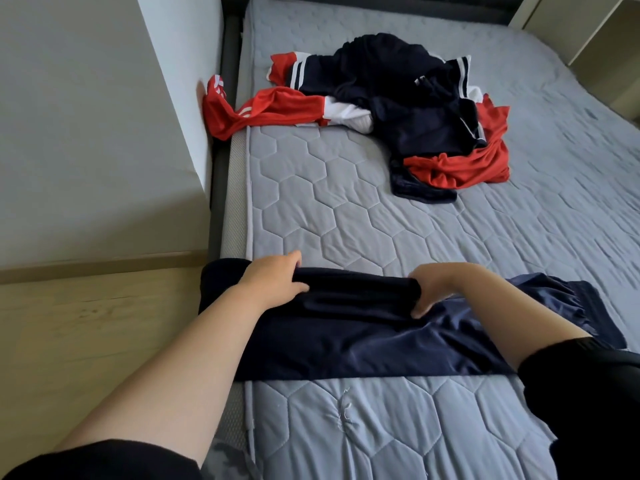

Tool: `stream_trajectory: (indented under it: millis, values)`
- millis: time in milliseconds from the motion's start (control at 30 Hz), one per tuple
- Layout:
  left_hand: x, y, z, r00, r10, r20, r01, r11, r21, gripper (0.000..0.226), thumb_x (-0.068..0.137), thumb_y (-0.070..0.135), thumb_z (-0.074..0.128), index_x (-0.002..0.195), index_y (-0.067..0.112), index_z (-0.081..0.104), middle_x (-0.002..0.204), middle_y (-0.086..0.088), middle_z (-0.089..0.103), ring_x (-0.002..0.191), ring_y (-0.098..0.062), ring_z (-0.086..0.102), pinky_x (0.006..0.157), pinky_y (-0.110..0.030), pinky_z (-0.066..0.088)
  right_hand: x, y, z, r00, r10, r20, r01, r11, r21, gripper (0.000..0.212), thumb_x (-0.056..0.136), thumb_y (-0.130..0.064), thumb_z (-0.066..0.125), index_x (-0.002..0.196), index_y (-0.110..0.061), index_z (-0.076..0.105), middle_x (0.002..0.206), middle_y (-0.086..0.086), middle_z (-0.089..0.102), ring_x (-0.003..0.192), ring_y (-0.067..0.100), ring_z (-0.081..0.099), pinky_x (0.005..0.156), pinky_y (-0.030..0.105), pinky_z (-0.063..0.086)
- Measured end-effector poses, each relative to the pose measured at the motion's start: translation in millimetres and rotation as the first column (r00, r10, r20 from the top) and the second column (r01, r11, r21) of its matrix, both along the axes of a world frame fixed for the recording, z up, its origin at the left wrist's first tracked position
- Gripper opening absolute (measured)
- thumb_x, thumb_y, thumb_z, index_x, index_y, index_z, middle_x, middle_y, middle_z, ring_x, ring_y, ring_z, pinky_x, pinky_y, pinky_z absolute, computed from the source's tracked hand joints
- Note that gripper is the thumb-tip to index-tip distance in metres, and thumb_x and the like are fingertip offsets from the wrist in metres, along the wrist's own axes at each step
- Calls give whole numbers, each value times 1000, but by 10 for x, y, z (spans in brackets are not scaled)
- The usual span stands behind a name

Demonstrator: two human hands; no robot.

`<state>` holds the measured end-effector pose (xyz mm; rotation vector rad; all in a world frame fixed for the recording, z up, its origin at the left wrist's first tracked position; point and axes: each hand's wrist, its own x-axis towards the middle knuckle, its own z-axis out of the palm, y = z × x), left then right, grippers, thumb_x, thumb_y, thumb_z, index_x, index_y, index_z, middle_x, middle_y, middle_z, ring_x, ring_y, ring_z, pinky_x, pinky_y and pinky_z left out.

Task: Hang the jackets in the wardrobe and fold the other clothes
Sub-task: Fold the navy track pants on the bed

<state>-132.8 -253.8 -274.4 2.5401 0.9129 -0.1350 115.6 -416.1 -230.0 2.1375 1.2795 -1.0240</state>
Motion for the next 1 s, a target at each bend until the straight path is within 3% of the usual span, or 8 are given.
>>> stream_trajectory:
  millis: [100, 300, 367, 467, 667, 733, 867, 1000]
  values:
    - [-112, 48, 94, 976, -64, -207, 51, 996, -67, 28, 80, 34, 67, 100, 24, 50, 100, 5, 60, 85, -16, 54, 64, -28, 42, 31, -202, -1, 973, 65, 221, -36, 991, -132, 43, 71, -18, 78, 110, -10, 62, 112, 7, 65, 99, 24, 62, 73, 25, 44]
    - [40, 21, 600, 951, 27, -309, 90, 929, 360, 14, 89, 13, 52, 101, 16, 59, 104, -5, 62, 96, -27, 60, 66, -29, 37, -44, -93, 356, 797, -114, 593, -133, 925, 356, 33, 89, -8, 46, 120, -14, 54, 120, 7, 60, 111, 28, 58, 82, 34, 45]
    - [47, 160, 967, 995, 71, -71, -21, 839, 544, 22, 86, -1, 47, 101, 10, 58, 96, -11, 64, 87, -32, 64, 61, -31, 39, 14, -7, 615, 739, -207, 641, -220, 825, 520, 29, 89, -4, 45, 116, -11, 53, 109, 9, 65, 101, 31, 62, 73, 35, 45]
    - [18, 196, 1539, 920, -160, 358, -198, 599, 776, 26, 63, -15, 41, 71, 2, 61, 58, -14, 57, 43, -28, 56, 38, -26, 39, 92, 78, 999, 684, -323, 654, -368, 622, 692, 26, 82, 5, 47, 106, -6, 51, 89, 12, 65, 83, 34, 64, 55, 33, 34]
    - [-113, -124, 1546, 917, -397, 19, 113, 307, 945, 15, 62, 3, 61, 59, 17, 63, 53, -1, 51, 42, -17, 51, 34, -24, 35, -142, -212, 1088, 654, -239, 718, -684, 217, 696, 10, 68, 3, 52, 74, -1, 59, 60, 14, 54, 49, 31, 56, 37, 28, 34]
    - [-229, -307, 1223, 900, -412, -142, 303, 356, 884, 9, 60, 10, 68, 64, 18, 66, 61, 0, 58, 54, -17, 58, 42, -25, 40, -278, -414, 759, 680, -46, 732, -705, 232, 670, 14, 71, -3, 53, 81, -2, 62, 67, 14, 57, 56, 32, 59, 40, 33, 42]
    - [-338, -693, 560, 853, 31, -521, 283, 810, 513, 31, 91, 12, 48, 120, 18, 55, 122, -4, 57, 116, -24, 48, 94, -37, 35, -697, -841, -30, 865, 277, 419, -479, 706, 522, 58, 83, -18, 57, 137, -14, 38, 113, 7, 52, 103, 28, 56, 78, 38, 46]
    - [-268, -1079, 222, 918, 106, -381, 79, 895, 440, 40, 89, 11, 48, 128, 18, 43, 127, -3, 50, 118, -22, 46, 94, -37, 36, -896, -1101, -387, 975, 84, 204, -202, 713, 672, 50, 89, -40, 50, 133, -16, 45, 114, 3, 56, 108, 23, 54, 84, 33, 44]
